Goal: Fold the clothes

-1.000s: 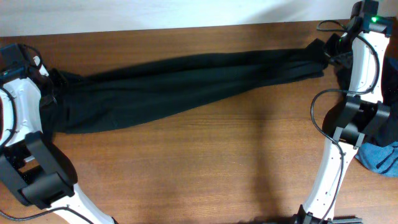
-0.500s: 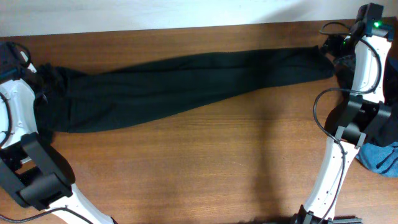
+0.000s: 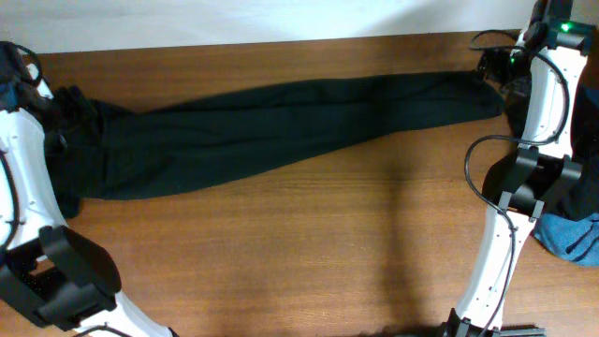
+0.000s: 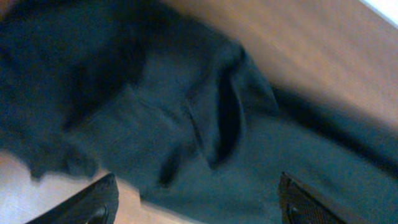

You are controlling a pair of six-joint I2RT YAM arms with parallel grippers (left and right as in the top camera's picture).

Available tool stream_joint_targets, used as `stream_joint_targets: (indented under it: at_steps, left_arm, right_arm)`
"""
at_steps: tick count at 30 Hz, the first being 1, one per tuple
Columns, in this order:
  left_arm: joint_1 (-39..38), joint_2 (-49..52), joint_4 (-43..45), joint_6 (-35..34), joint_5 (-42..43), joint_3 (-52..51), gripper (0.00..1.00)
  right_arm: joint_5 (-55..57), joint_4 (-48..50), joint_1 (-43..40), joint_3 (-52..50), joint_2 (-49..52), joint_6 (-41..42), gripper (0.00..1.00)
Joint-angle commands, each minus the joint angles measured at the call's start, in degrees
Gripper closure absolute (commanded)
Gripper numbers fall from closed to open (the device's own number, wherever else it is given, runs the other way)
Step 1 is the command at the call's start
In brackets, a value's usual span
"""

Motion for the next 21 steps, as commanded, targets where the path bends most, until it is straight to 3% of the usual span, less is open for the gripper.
stream_joint_targets:
  at_steps: [1, 11, 21]
  left_arm:
    - [-1.79, -1.33, -3.69, -0.37, -2.62, 0.66, 0.19]
    - [-2.62, -0.46, 1.57, 0.13, -5.75, -1.70, 0.21]
    - [-2.89, 8.87, 6.69, 5.07, -5.33, -1.70, 0.23]
  right_arm:
    - [-1.18, -3.41, 0.31, 2.16, -2.60, 3.15, 0.01]
    - [-2.86, -12.02, 1.79, 2.12, -2.58, 2.51, 0.01]
    - [-5.42, -13.00, 1.99, 2.10, -2.47, 10.69, 0.01]
